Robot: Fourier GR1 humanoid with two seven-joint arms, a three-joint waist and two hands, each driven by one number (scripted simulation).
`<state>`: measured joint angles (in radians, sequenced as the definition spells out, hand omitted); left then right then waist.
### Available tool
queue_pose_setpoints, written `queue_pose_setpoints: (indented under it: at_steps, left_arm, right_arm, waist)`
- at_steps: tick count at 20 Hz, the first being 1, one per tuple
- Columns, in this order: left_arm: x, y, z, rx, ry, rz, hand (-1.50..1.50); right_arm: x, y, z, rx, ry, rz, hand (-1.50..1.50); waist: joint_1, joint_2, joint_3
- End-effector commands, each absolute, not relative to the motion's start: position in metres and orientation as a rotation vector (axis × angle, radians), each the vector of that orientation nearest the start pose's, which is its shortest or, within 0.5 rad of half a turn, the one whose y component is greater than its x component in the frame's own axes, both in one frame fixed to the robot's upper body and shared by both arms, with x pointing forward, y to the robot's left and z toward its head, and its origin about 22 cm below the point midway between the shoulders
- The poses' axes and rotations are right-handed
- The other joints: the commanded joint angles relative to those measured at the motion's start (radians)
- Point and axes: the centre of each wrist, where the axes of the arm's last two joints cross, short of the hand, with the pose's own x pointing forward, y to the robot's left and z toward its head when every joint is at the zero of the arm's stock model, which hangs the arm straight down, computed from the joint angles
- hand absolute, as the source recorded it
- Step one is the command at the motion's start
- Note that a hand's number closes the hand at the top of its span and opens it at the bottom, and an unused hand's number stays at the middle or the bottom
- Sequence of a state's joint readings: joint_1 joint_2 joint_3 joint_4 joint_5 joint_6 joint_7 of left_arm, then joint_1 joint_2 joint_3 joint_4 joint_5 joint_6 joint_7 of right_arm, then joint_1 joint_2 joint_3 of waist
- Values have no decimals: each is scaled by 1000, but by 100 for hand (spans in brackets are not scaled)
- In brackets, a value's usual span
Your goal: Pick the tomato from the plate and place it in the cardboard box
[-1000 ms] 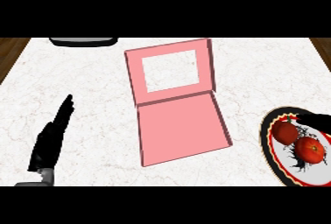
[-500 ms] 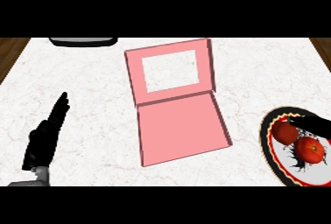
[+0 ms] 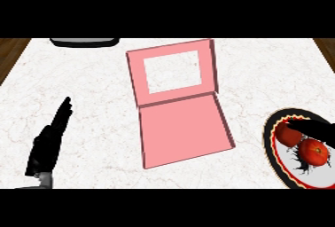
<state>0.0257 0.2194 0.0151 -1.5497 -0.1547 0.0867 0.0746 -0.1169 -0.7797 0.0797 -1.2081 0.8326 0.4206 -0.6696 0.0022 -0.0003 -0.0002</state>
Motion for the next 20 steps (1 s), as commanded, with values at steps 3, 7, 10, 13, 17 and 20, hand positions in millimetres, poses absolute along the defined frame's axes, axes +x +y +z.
queue_pose_setpoints:
  at_steps: [3, 7, 10, 13, 17, 20]
  left_arm:
    - [239, 285, 12, 379, -1442, -207, 0]
    - [237, 280, 10, 386, -1447, -194, 0]
    - [254, 269, 12, 379, -1441, -202, 0]
    - [230, 267, 8, 383, -1459, -181, 0]
    - [239, 287, 3, 391, -1453, -185, 0]
    - [237, 280, 26, 405, -1440, -199, 0]
  right_arm:
    - [267, -439, 46, -318, -1109, 1664, -150]
    - [267, -416, 39, -278, -1081, 1665, -150]
    - [259, -420, 29, -267, -1122, 1654, 150]
    - [252, -418, 18, -444, -1229, 1664, 150]
    - [266, -417, 25, -505, -1339, 1649, 150]
    - [268, -428, 41, -514, -1396, 1616, 150]
  waist:
    - [3, 1, 0]
    - [0, 0, 0]
    - [-4, 0, 0]
    - [-3, -1, 0]
    - [-1, 0, 0]
    - [0, 0, 0]
